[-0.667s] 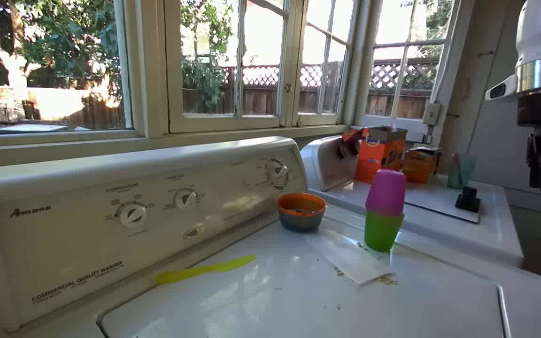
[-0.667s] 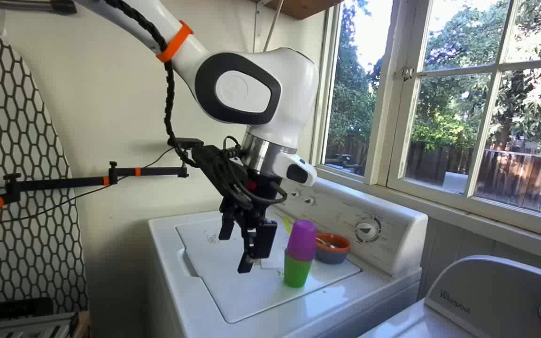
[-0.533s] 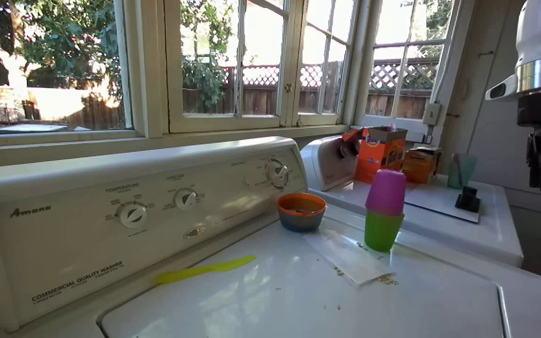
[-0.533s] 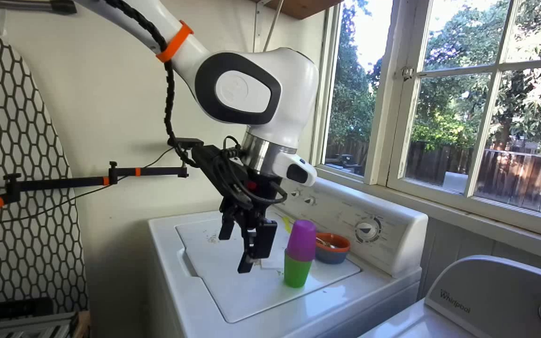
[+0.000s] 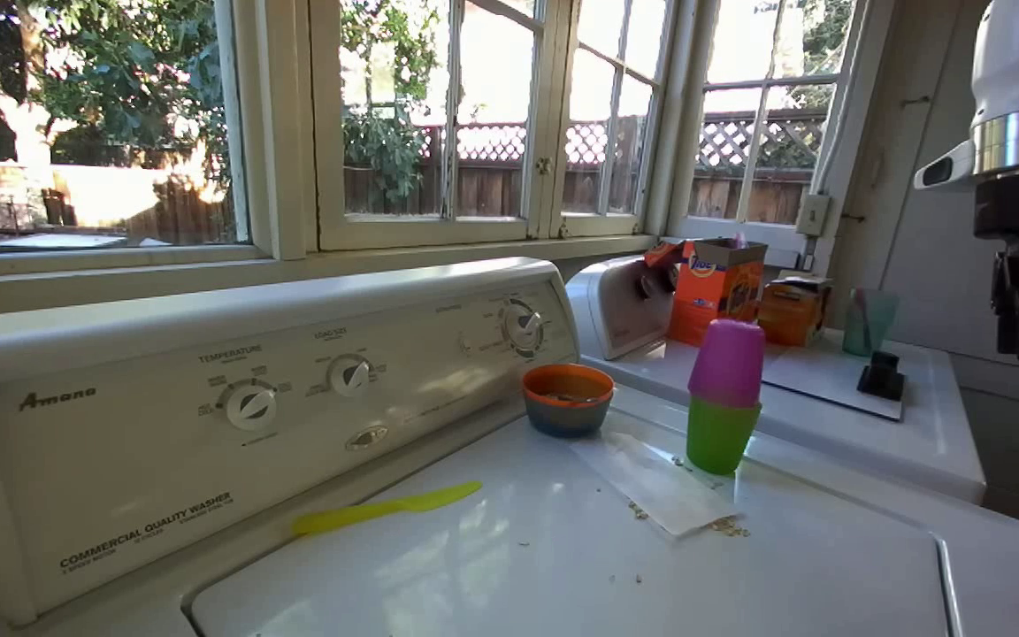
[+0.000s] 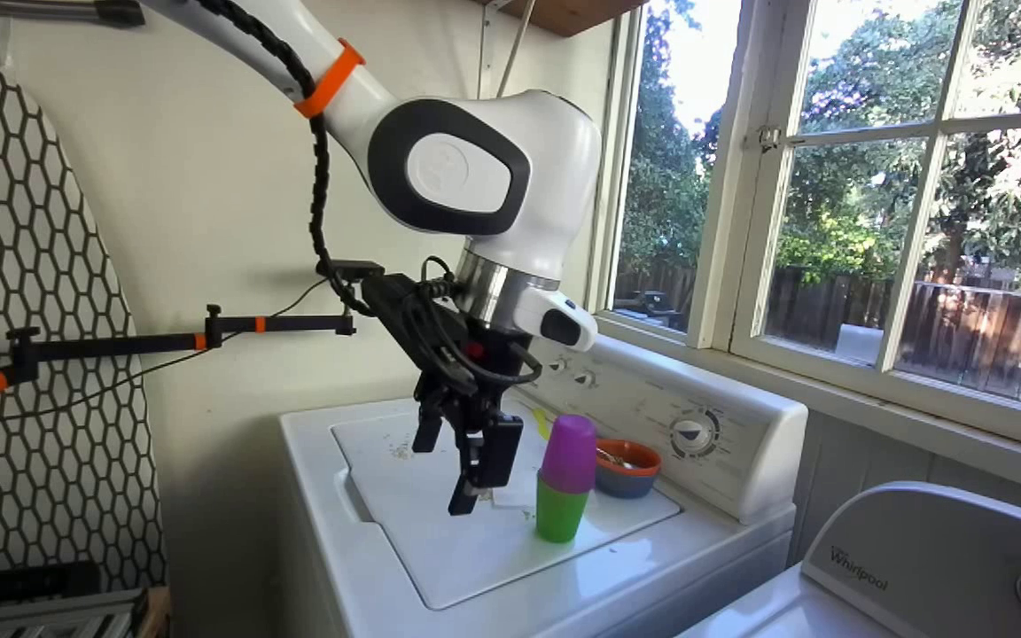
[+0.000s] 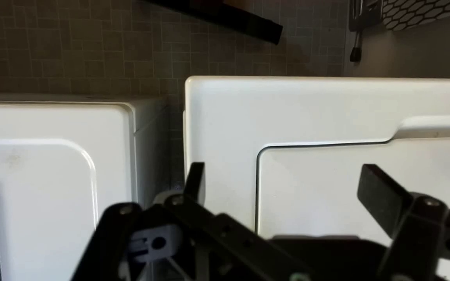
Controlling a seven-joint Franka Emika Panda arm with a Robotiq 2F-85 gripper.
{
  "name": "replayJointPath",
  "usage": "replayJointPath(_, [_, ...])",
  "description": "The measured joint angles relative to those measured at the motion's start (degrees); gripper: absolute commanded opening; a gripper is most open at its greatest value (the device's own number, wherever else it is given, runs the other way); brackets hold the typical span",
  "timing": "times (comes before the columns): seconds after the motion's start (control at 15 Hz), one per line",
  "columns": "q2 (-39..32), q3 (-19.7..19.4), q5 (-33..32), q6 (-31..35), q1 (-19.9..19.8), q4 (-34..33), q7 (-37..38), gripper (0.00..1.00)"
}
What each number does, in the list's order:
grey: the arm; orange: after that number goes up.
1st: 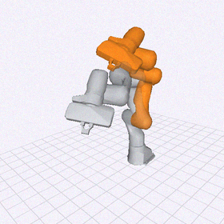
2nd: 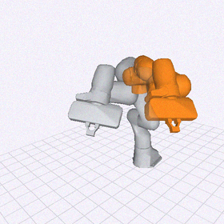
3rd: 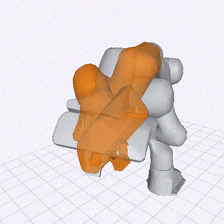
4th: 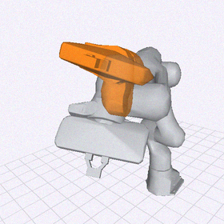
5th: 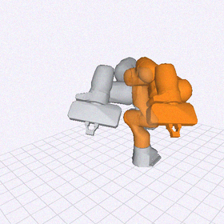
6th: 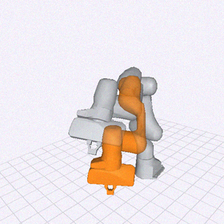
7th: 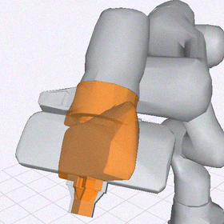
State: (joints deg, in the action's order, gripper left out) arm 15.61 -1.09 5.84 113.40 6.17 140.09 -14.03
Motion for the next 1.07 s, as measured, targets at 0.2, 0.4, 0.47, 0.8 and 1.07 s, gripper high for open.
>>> replayJointPath(0.2, [-0.6, 0.7, 0.3, 1.0, 0.3, 0.0, -2.3, 1.00])
replayJointPath(0.4, [-2.2, 1.3, 2.5, 4.1, 1.2, 0.0, -6.3, 1.00])
replayJointPath(0.47, [-2.8, 1.4, 3.6, 4.9, 1.5, 0.0, -7.7, 1.00])
replayJointPath(0.8, [-6.0, 1.7, 7.4, 7.0, 2.2, -0.3, -13.2, 1.00])
replayJointPath(1.07, [-7.3, 2.3, 11.4, 9.4, 2.3, -0.6, -18.0, 1.00])
